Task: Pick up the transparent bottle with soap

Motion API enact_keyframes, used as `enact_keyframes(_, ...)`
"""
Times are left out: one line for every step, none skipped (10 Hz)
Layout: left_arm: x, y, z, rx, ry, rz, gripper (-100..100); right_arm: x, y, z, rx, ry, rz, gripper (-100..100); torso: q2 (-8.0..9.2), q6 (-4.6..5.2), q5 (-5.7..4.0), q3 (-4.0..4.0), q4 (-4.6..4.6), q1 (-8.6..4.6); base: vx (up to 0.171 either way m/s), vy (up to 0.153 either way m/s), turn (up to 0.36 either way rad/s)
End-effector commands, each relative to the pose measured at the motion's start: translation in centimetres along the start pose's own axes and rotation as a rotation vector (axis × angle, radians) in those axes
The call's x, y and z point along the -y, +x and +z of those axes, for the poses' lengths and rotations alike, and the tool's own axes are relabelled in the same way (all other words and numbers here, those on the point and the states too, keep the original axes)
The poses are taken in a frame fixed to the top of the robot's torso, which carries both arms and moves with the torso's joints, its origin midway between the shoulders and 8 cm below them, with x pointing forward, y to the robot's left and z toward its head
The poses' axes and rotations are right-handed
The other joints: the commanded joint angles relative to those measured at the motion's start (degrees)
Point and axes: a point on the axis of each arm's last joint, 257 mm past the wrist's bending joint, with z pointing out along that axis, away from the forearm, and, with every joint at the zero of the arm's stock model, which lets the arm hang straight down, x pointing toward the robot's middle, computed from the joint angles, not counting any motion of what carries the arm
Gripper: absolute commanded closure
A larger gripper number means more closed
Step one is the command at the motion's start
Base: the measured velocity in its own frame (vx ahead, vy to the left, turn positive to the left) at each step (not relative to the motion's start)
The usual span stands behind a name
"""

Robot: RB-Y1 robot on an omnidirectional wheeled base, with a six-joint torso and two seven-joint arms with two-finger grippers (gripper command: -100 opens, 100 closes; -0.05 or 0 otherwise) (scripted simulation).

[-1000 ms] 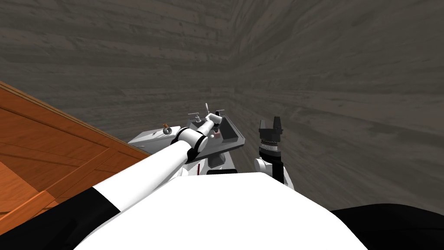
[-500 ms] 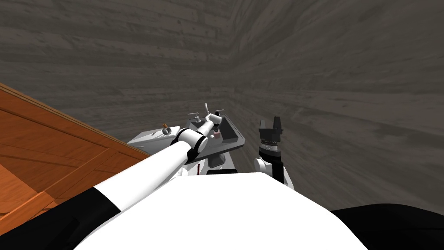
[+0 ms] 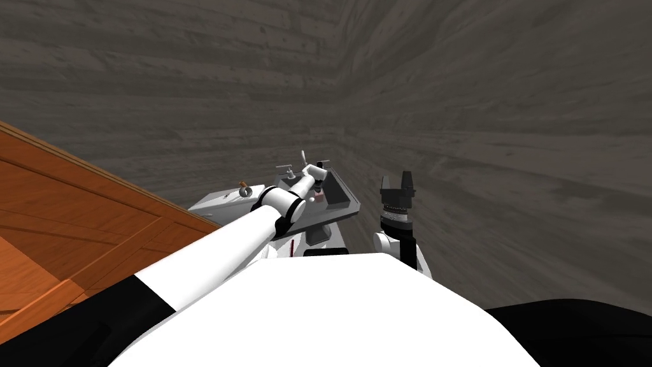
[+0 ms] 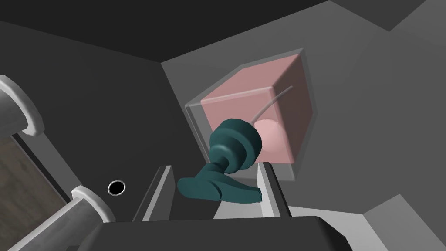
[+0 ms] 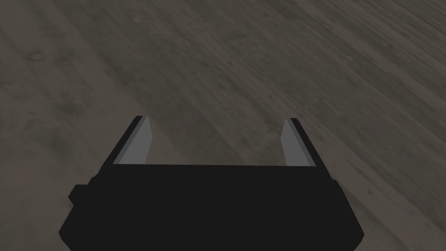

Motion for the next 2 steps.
enact_keyframes(0.0, 0.0, 0.0, 0.0, 0.0, 0.0, 100, 0.0, 0.0, 0.0, 0.0, 0.0, 0.0, 0, 0.0, 0.0, 0.0, 0.0, 0.0, 0.0, -0.024, 0.018, -0.007)
enact_keyframes(0.03, 0.05, -0.05, 0.0, -0.001, 0.0, 0, 0.0, 0.0, 0.0, 0.0, 0.0, 0.0, 0, -0.06, -0.02, 0.0, -0.03, -0.02, -0.03, 0.0, 0.0, 0.0)
